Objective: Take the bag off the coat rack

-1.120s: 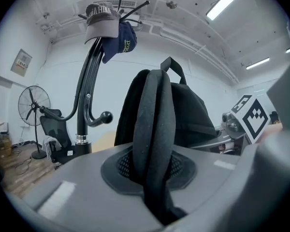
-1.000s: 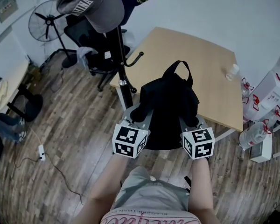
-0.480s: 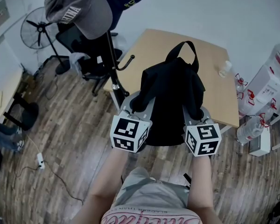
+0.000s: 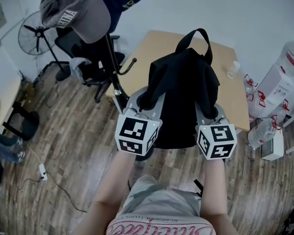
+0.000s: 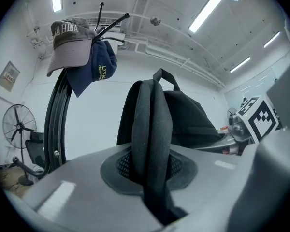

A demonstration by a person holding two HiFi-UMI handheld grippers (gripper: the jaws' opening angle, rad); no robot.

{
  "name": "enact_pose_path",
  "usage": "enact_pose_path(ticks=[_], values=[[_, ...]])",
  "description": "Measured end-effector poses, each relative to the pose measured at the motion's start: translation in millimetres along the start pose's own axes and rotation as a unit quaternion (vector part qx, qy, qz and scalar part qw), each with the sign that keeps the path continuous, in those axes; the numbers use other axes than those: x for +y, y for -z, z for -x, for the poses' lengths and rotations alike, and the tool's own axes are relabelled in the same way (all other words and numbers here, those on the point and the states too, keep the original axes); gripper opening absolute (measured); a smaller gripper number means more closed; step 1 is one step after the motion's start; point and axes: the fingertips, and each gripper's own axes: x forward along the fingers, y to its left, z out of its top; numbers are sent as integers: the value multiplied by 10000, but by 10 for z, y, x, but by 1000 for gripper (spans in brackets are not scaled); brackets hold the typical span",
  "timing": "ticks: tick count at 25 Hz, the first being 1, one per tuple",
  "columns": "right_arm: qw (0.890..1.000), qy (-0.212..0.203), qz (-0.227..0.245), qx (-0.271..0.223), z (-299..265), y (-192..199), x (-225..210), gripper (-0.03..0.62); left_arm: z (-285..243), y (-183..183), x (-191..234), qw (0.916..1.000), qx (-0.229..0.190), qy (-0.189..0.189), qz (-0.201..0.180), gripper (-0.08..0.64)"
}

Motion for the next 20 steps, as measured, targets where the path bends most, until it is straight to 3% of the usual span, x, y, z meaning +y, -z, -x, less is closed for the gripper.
enact_pose_path(ticks=[20], values=[[9997,158,-19,-211,143,-111,-72,34,-81,-27,-45,10000,32,-6,-83,80]])
